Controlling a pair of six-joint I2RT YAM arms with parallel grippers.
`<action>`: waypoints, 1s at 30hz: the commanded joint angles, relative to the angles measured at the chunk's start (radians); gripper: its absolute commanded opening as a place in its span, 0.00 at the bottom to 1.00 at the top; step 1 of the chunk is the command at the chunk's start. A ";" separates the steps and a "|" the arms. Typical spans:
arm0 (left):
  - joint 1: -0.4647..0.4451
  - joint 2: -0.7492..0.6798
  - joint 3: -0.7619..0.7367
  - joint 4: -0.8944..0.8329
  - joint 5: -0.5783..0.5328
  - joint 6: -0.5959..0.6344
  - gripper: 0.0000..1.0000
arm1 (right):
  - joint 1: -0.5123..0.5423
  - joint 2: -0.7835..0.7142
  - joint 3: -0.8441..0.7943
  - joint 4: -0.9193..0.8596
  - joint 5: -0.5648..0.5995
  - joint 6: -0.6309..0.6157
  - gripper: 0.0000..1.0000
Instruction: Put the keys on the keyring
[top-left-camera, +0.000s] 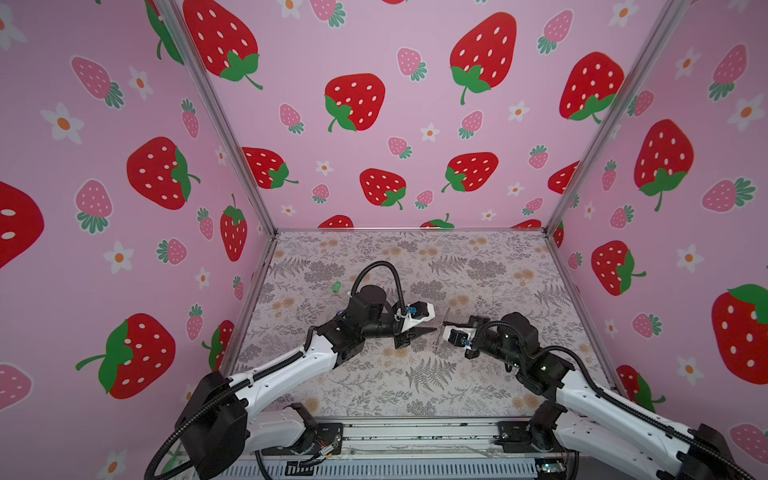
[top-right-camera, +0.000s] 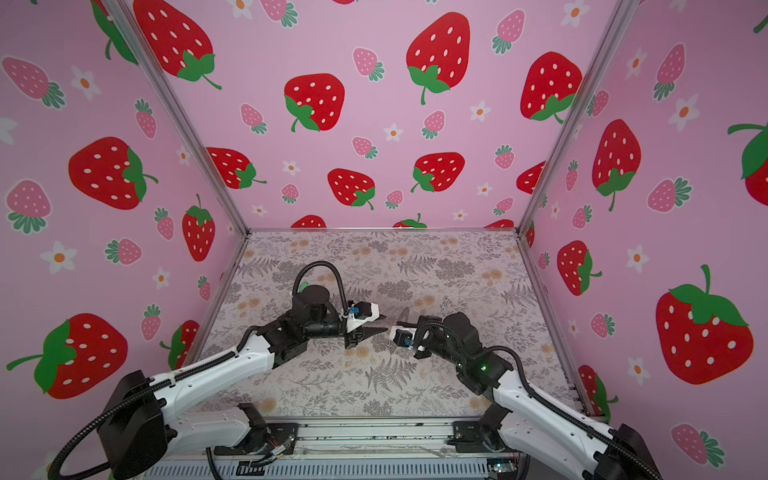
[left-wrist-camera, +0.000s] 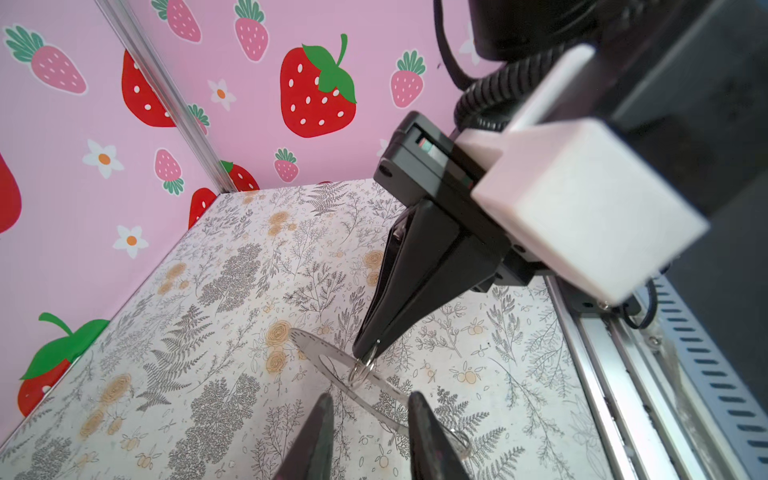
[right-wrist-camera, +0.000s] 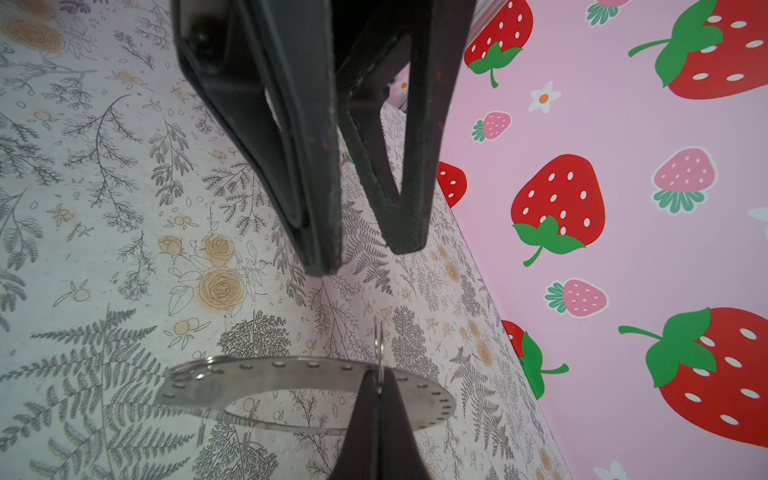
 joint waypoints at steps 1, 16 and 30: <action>-0.016 0.009 0.010 0.013 -0.010 0.100 0.31 | 0.003 -0.009 0.041 -0.014 -0.046 0.010 0.00; -0.010 0.010 0.036 -0.034 -0.001 0.097 0.28 | 0.004 -0.012 0.050 -0.032 -0.076 0.031 0.00; -0.031 0.049 0.059 -0.010 -0.058 0.105 0.29 | 0.005 -0.007 0.063 -0.047 -0.099 0.043 0.00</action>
